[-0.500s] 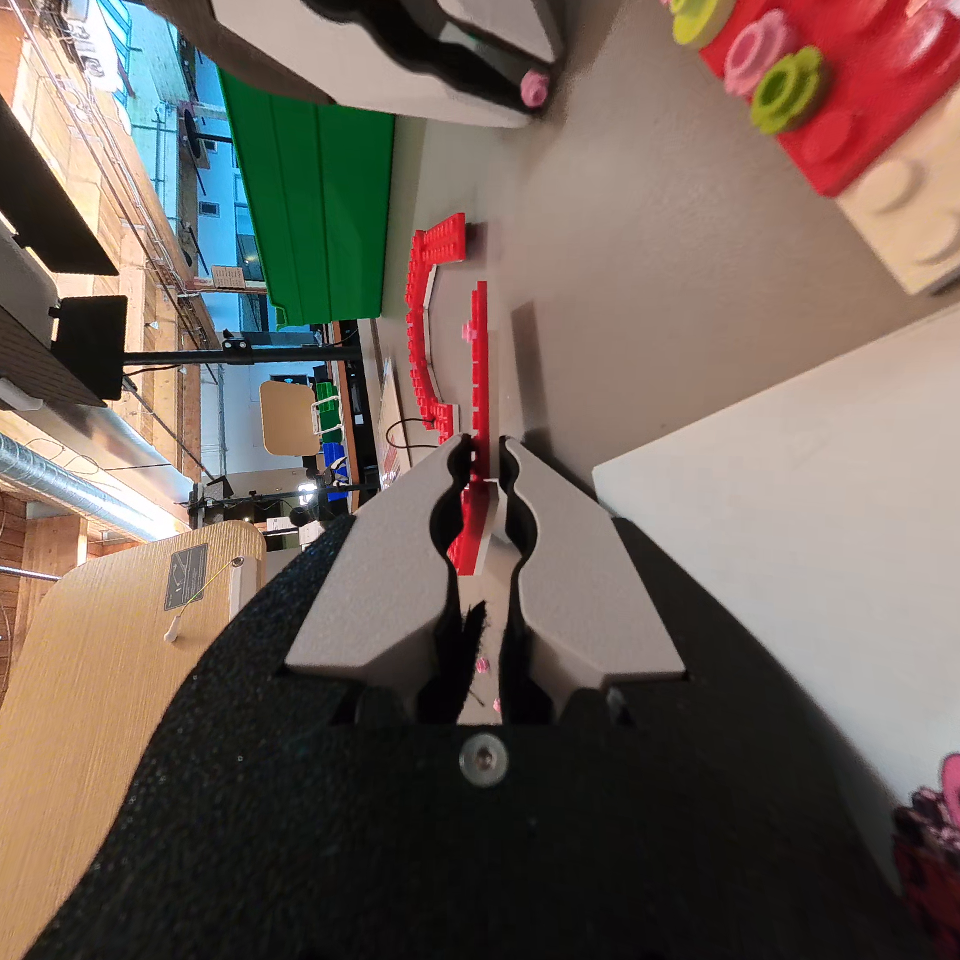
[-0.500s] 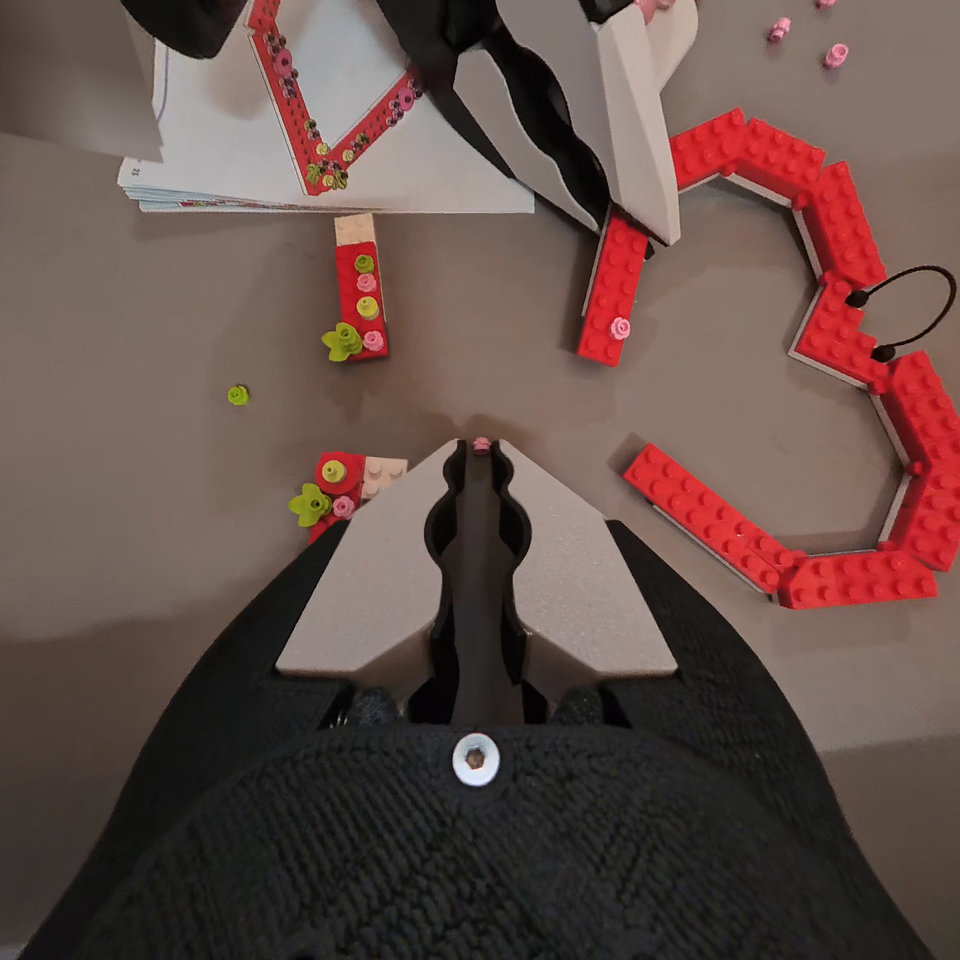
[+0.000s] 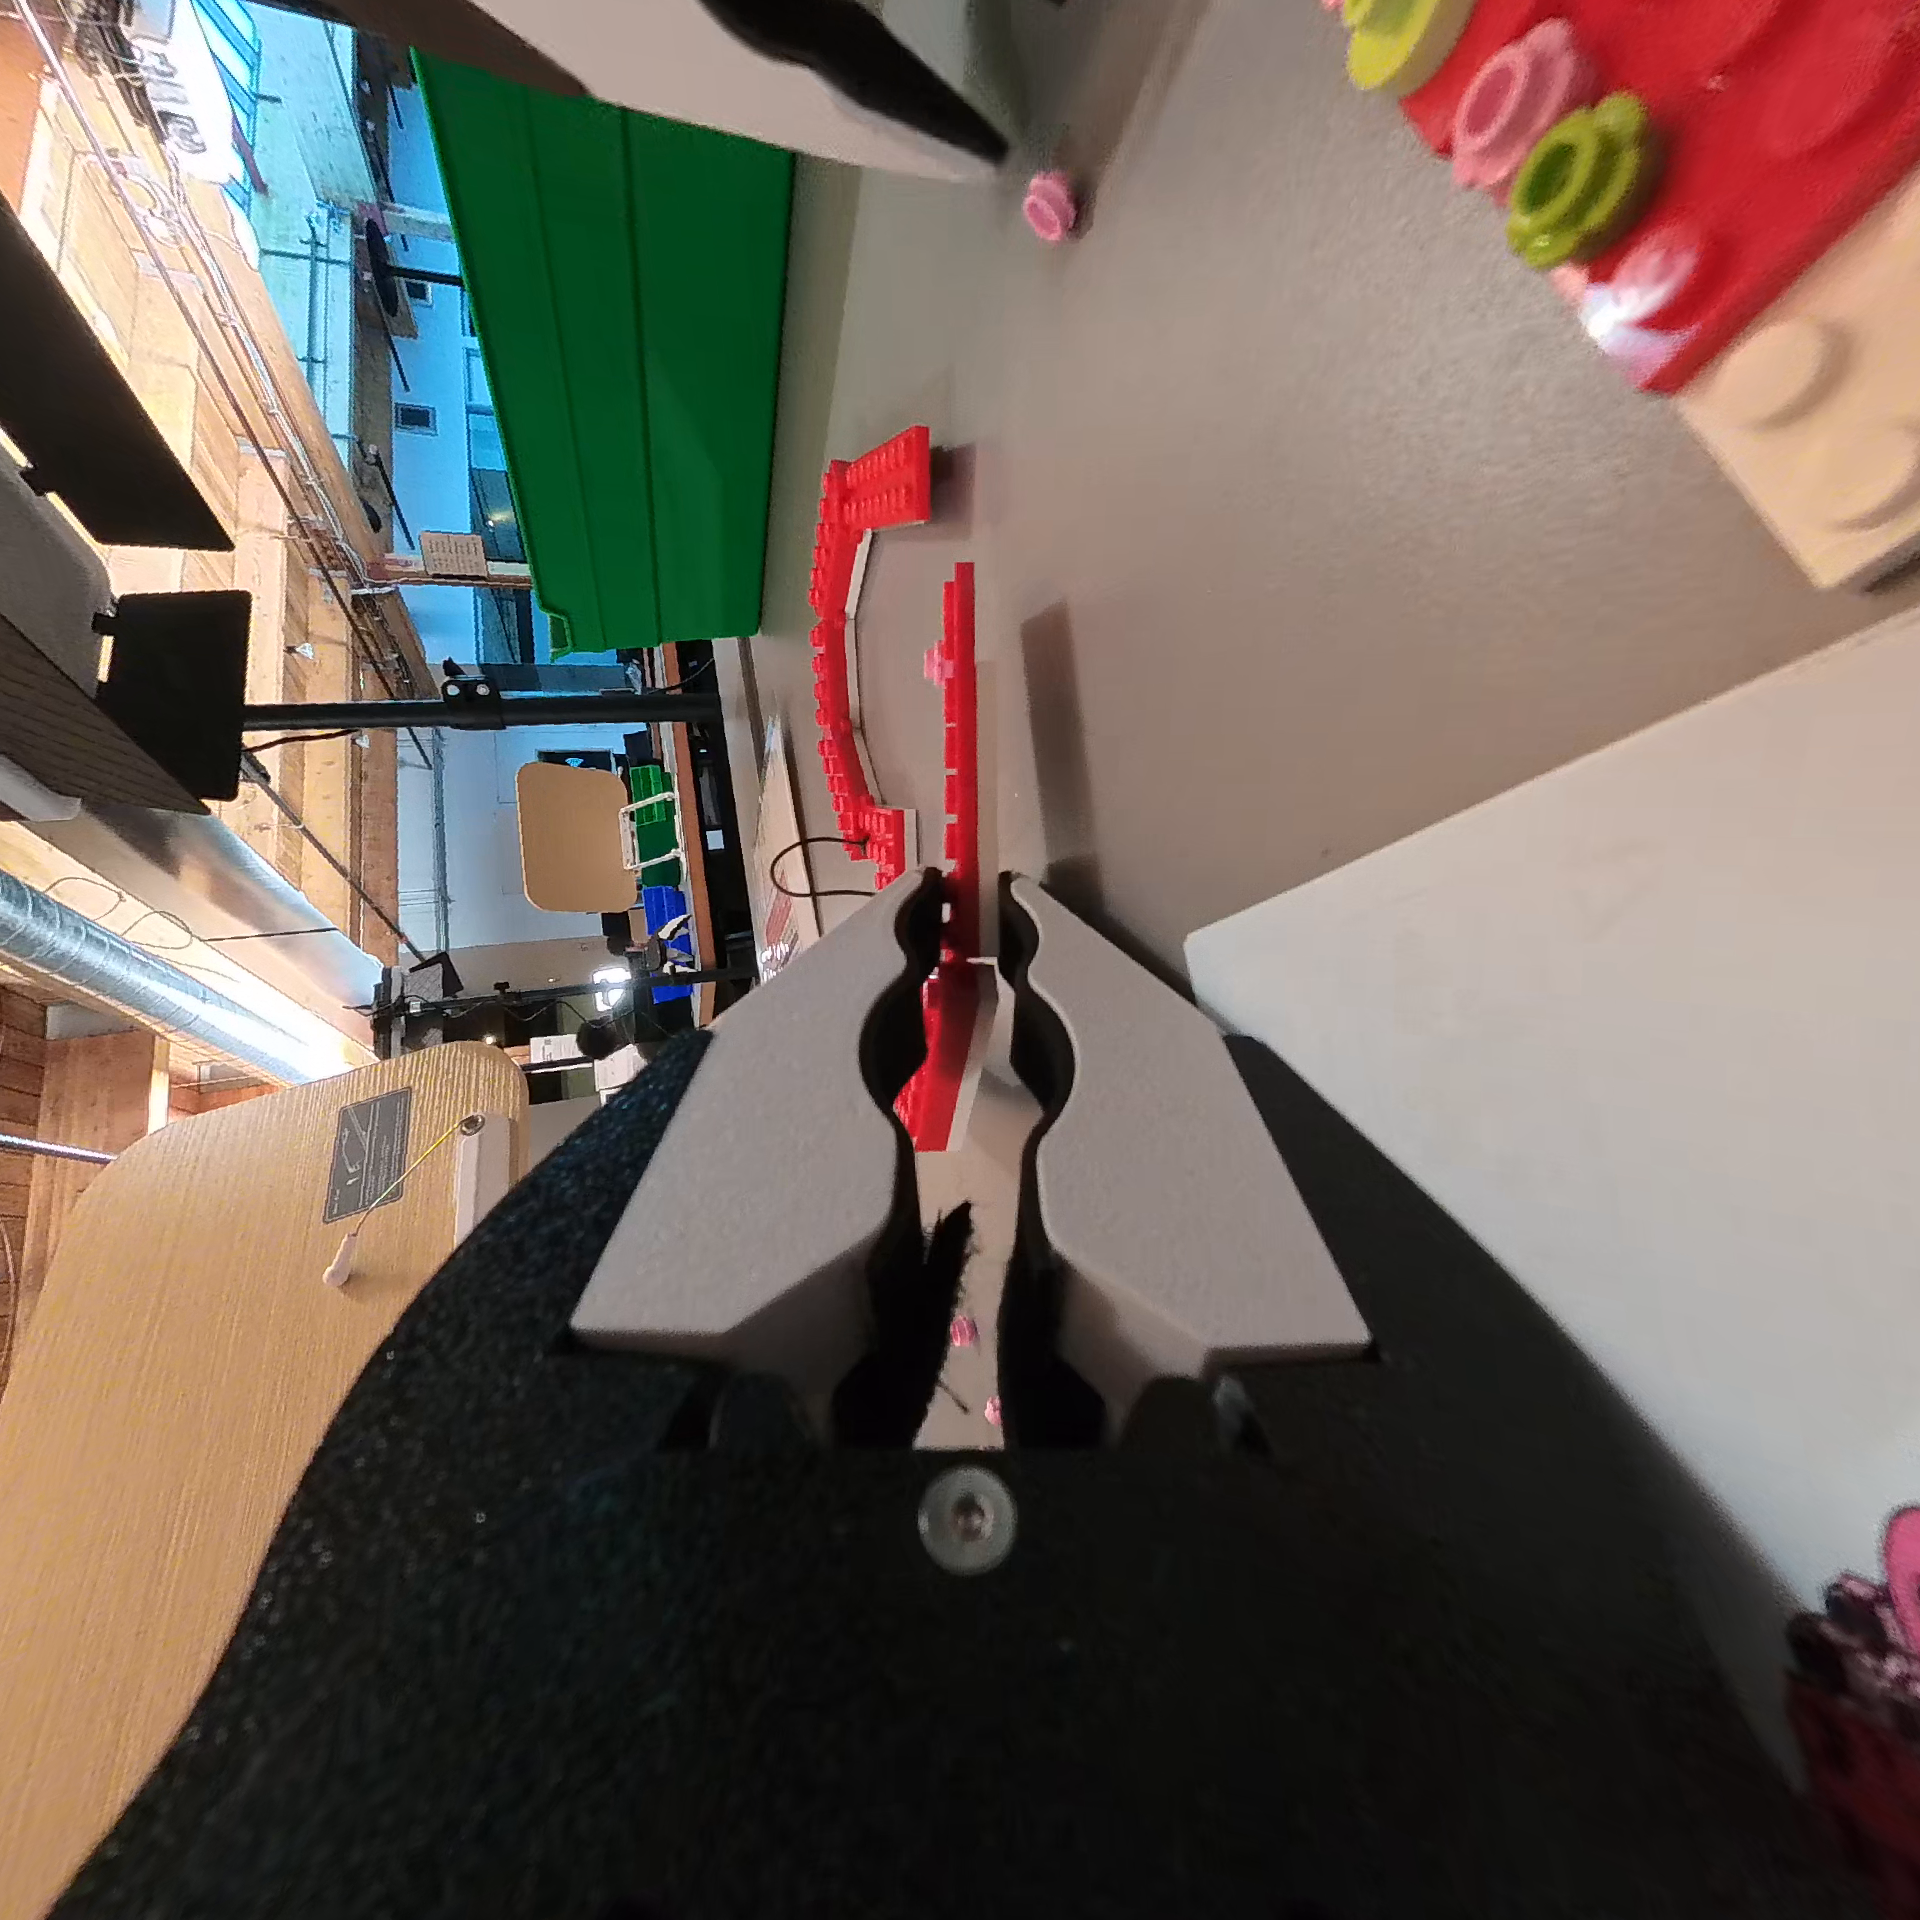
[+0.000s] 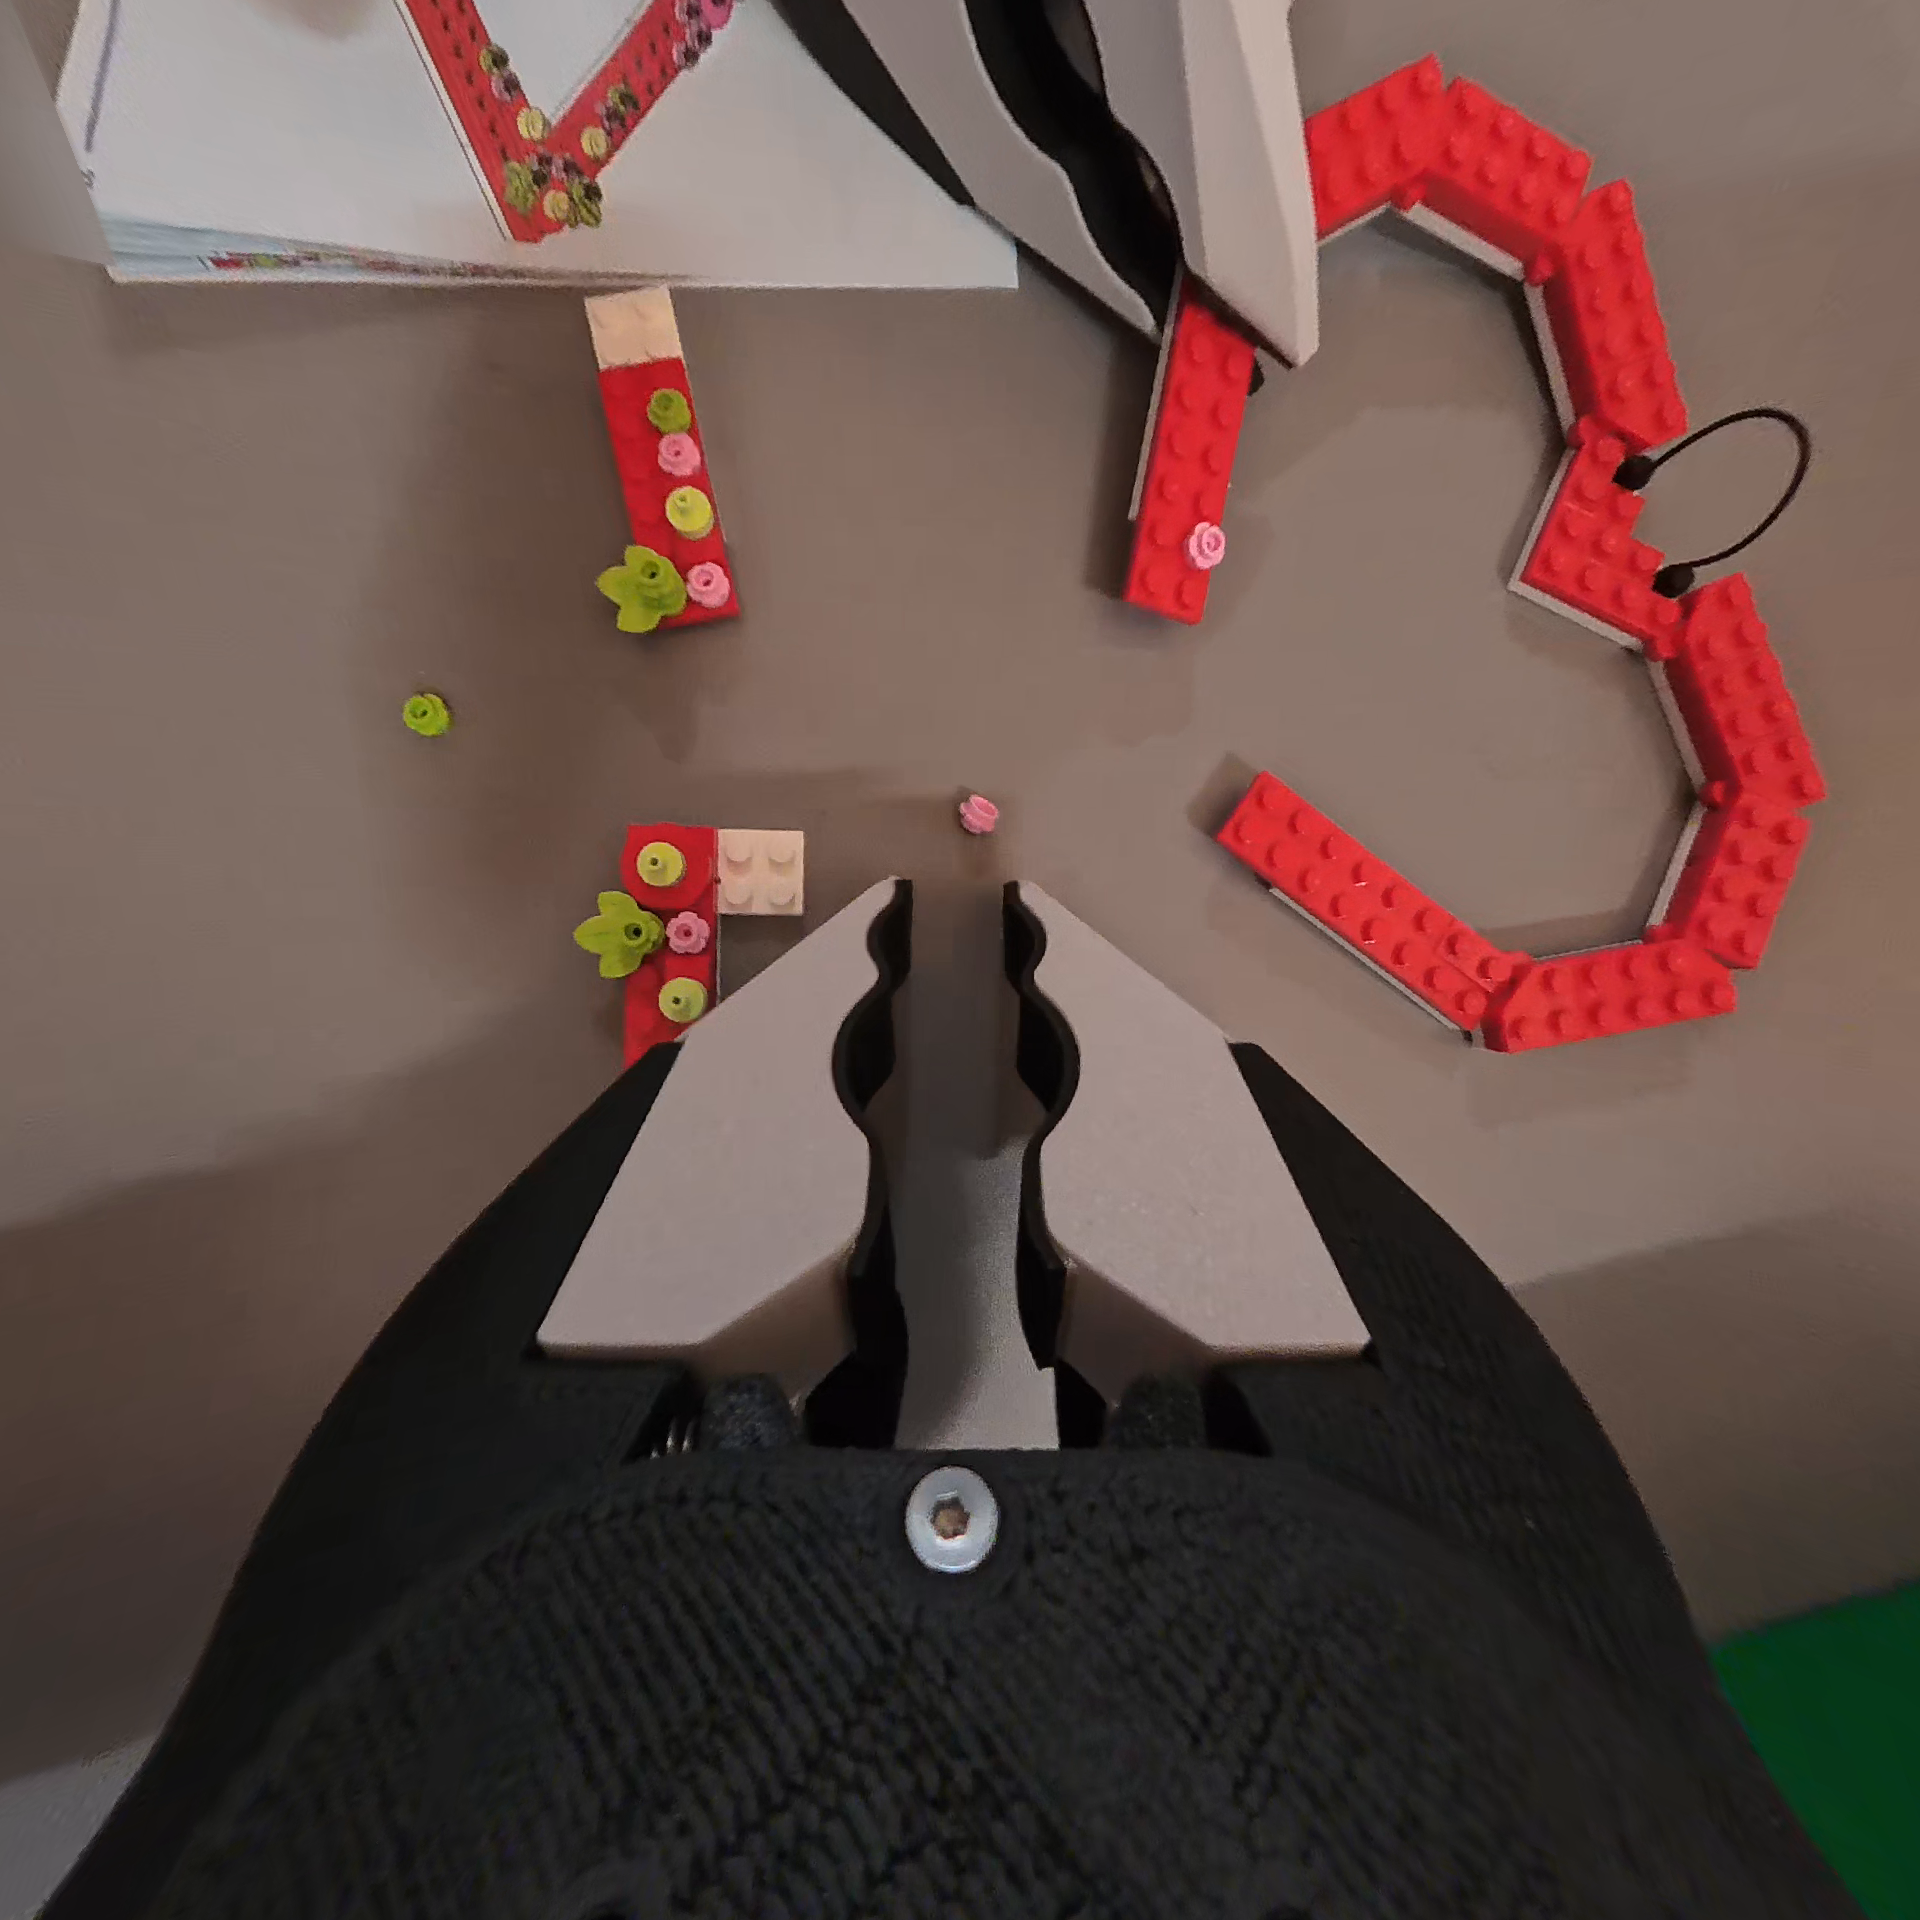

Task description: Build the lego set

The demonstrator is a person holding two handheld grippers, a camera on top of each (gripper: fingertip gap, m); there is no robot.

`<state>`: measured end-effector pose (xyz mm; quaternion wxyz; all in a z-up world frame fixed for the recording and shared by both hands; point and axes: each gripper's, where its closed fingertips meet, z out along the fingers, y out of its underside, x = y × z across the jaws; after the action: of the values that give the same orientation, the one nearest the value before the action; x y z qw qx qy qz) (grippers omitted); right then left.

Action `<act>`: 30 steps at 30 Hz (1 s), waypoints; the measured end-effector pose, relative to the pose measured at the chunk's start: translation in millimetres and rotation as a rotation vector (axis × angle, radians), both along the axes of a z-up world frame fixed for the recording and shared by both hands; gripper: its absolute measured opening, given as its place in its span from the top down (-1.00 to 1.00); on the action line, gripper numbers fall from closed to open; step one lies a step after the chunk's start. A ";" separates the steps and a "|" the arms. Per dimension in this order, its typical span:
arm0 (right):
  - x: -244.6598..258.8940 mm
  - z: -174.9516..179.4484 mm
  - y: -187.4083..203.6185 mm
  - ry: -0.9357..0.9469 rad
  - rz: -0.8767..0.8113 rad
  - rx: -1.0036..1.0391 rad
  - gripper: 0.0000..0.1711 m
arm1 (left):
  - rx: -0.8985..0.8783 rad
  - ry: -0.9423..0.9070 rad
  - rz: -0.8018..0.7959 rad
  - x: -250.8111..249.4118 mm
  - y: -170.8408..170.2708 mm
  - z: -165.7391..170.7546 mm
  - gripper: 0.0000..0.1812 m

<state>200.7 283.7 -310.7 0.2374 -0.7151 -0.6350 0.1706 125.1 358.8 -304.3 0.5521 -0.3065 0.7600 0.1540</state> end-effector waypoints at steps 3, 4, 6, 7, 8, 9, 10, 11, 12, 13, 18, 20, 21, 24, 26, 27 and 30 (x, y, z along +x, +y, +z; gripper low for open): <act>-7.1 4.6 -3.1 0.063 -0.031 -0.072 0.83 | 0.000 0.000 0.000 0.0 0.0 0.0 0.92; -8.8 5.9 -1.8 0.083 -0.047 -0.093 0.84 | 0.000 0.000 0.000 0.0 0.0 0.0 0.92; -10.0 6.7 1.4 0.101 -0.052 -0.095 0.87 | 0.001 0.000 0.001 0.0 0.1 0.0 0.92; -9.5 5.8 2.8 0.095 -0.042 -0.073 0.88 | 0.001 0.000 0.002 -0.1 0.1 0.0 0.92; -9.1 4.3 2.8 0.079 -0.021 -0.048 0.88 | 0.001 0.001 0.002 -0.2 0.2 0.0 0.92; -9.1 2.7 2.1 0.060 0.005 -0.016 0.89 | 0.001 0.001 0.002 -0.2 0.2 0.0 0.92; -9.3 1.6 2.3 0.039 0.031 0.027 0.89 | 0.001 0.000 0.002 -0.1 0.1 0.0 0.92; -9.5 1.3 3.6 0.018 0.060 0.085 0.88 | 0.000 0.000 0.001 -0.1 0.1 0.0 0.92; -9.8 1.8 5.2 -0.005 0.090 0.149 0.87 | 0.000 0.000 0.001 0.0 0.1 0.0 0.92; -9.9 2.4 6.7 -0.032 0.119 0.210 0.87 | 0.000 0.000 0.001 -0.1 0.1 0.0 0.92; -12.3 3.0 4.1 -0.117 0.244 0.342 0.86 | -0.001 -0.001 0.000 -0.1 0.0 0.0 0.92; -12.4 1.7 4.6 -0.153 0.272 0.371 0.86 | -0.001 -0.001 0.000 0.0 0.1 -0.1 0.92; -11.8 0.6 5.1 -0.177 0.286 0.383 0.86 | -0.001 -0.001 0.000 0.0 0.1 -0.1 0.92; -12.9 -1.2 4.6 -0.217 0.321 0.399 0.88 | -0.001 0.000 0.000 0.0 0.0 0.0 0.92; -13.6 -2.3 3.9 -0.232 0.332 0.392 0.93 | 0.000 0.000 0.000 0.0 0.0 0.0 0.92; -13.1 -3.1 3.8 -0.242 0.335 0.390 0.95 | 0.000 0.000 0.000 0.0 0.0 0.0 0.92; -12.4 -3.5 4.9 -0.251 0.322 0.384 0.97 | 0.002 0.001 0.002 -0.1 0.1 0.0 0.92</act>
<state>188.3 288.6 -314.2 0.2578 -0.5626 -0.7855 -0.0074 125.0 358.9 -304.3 0.5517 -0.3065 0.7600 0.1554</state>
